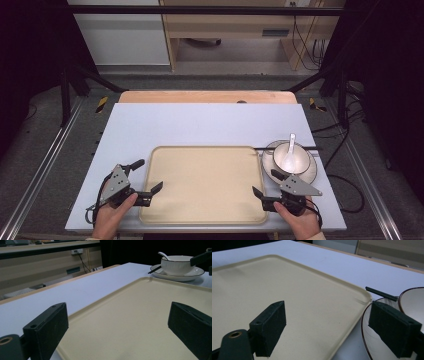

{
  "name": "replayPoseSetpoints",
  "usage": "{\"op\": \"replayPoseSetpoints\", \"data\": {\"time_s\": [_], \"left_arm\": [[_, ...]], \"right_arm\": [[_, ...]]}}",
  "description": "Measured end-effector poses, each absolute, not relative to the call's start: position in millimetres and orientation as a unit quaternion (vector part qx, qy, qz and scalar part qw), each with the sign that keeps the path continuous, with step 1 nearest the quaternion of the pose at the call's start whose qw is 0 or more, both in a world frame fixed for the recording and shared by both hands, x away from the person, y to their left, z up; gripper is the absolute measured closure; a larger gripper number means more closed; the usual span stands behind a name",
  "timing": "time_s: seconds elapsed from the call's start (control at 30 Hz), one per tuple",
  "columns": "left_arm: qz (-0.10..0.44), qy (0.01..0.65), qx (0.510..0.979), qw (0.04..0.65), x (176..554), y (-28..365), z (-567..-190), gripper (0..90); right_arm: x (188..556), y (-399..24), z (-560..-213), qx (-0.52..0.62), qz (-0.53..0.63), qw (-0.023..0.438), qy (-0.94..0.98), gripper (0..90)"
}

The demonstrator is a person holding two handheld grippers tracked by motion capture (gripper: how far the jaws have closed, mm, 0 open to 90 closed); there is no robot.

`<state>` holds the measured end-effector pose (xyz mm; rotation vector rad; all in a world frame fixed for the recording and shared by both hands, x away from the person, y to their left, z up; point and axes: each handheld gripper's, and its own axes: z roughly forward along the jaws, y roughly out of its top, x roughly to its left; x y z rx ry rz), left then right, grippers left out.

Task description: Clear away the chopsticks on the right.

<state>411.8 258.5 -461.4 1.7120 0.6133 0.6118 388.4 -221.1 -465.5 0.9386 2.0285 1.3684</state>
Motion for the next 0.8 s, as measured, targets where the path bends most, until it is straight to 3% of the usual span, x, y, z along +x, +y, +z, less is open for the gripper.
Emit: {"op": "replayPoseSetpoints", "data": {"time_s": [0.3,0.4,0.67,0.7,0.8], "left_arm": [[0.262,0.275,0.724,0.576,410,261,-461,3.5],[0.263,0.275,0.725,0.575,408,261,-460,3.6],[0.267,0.281,0.721,0.574,405,265,-458,4.1],[0.269,0.284,0.719,0.575,405,267,-458,4.1],[0.269,0.288,0.717,0.575,406,270,-459,4.2]], "right_arm": [[387,-219,-464,0.332,0.499,0.269,0.754,17.2],[381,-217,-455,0.321,0.492,0.292,0.755,17.3],[373,-228,-410,0.330,0.473,0.347,0.740,14.9],[377,-237,-393,0.328,0.454,0.370,0.742,15.5],[387,-252,-373,0.326,0.432,0.382,0.749,17.4]]}}
